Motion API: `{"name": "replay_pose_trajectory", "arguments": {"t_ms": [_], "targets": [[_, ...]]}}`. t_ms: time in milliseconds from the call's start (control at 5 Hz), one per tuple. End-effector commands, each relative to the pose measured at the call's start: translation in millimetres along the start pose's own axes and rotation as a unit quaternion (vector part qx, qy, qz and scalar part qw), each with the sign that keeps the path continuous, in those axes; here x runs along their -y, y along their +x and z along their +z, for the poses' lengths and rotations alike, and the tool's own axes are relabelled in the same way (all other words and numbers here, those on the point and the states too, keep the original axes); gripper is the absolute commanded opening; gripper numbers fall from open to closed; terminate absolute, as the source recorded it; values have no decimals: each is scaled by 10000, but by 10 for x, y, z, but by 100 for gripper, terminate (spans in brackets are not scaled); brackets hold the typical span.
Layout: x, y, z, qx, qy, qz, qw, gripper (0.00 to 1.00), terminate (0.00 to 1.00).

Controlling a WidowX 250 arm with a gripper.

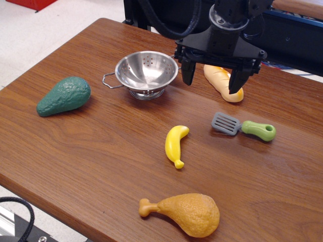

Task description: Put banana in colander

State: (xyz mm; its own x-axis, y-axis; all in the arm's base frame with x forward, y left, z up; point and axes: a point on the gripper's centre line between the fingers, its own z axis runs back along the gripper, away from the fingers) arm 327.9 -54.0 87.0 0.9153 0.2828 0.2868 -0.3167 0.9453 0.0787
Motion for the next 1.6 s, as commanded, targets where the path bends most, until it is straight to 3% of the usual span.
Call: {"name": "replay_pose_trajectory", "arguments": {"t_ms": [0,400,1000,1200,1400], "targets": [[0,0,0,0,0,0,10000,100,0],[-496,-231,-76,-89,-216,-361,9991,100,0],[-413,-559,-304,-133,-628,-232,9977,100,0],[-347,-555,-378,-104,-443,-167,9988,100,0],[-264,-534,-578,-355,-7,44,9994,100,0]]}}
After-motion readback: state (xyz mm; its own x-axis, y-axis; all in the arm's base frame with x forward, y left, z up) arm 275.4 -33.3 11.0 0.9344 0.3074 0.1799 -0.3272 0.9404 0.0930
